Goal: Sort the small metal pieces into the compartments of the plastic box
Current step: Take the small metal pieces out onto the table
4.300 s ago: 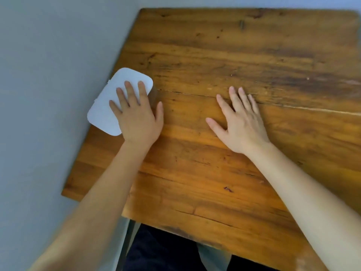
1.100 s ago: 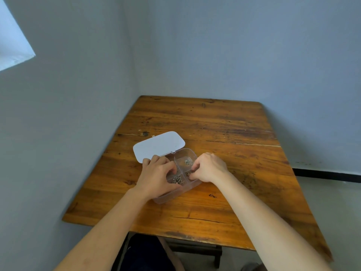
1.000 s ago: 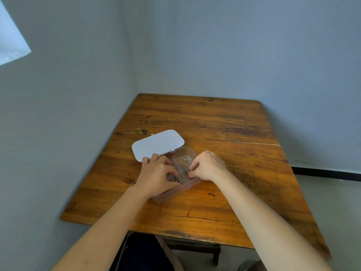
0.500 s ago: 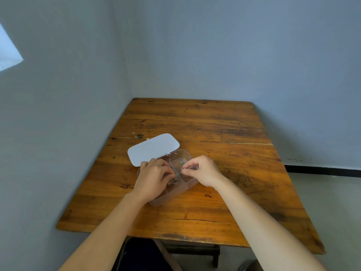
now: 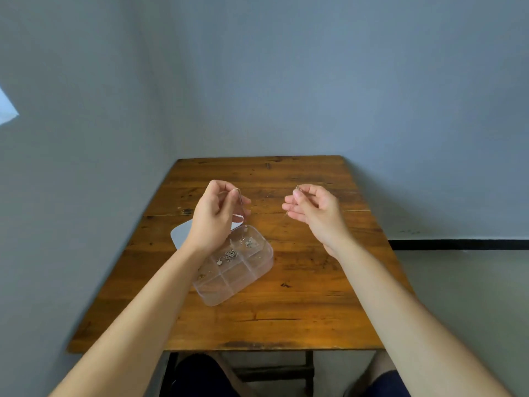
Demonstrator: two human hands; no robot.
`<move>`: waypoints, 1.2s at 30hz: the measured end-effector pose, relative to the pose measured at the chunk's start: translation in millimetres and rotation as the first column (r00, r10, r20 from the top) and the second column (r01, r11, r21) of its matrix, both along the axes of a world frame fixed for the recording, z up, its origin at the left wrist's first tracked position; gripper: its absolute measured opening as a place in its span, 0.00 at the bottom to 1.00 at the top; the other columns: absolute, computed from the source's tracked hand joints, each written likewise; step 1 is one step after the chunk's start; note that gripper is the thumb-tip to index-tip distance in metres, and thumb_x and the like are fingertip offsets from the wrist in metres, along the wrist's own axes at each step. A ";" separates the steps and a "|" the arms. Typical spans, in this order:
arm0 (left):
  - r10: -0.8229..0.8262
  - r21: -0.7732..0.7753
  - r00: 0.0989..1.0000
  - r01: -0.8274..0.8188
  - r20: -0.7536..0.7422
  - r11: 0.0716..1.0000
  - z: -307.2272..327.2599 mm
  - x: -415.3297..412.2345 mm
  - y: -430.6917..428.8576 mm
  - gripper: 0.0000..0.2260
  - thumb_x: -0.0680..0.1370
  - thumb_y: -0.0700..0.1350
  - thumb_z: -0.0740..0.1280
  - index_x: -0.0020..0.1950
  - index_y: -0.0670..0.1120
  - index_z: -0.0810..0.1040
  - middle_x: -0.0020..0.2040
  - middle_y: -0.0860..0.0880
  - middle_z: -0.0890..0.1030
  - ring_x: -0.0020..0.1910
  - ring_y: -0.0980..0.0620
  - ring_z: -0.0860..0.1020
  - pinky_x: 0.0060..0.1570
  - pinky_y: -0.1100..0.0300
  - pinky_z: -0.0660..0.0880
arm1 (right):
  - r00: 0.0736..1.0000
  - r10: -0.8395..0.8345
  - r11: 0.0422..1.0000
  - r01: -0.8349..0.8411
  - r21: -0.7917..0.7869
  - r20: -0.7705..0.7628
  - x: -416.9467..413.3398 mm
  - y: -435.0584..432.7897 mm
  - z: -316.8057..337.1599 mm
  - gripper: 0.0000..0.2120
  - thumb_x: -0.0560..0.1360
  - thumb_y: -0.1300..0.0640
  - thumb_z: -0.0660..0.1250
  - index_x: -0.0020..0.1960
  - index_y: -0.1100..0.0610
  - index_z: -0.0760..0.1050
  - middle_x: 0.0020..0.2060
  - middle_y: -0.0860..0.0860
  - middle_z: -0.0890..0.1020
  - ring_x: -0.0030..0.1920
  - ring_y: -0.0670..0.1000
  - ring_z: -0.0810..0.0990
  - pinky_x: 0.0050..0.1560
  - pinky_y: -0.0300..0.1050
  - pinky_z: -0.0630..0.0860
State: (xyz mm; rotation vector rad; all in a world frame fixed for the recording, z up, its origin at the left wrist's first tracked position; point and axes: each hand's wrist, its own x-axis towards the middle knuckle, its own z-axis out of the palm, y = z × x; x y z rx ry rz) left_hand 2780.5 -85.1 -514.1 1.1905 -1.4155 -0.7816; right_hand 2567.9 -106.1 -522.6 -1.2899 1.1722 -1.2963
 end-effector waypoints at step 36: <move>-0.169 0.211 0.970 0.131 0.174 0.969 -77.1 -52.0 44.4 0.05 0.82 0.47 0.65 0.56 0.49 0.77 0.52 0.52 0.82 0.53 0.53 0.81 0.50 0.58 0.81 | 0.798 -0.124 0.954 0.260 0.151 -0.590 -83.6 68.6 -67.1 0.11 0.79 0.53 0.68 0.60 0.51 0.80 0.55 0.46 0.82 0.53 0.45 0.78 0.47 0.38 0.73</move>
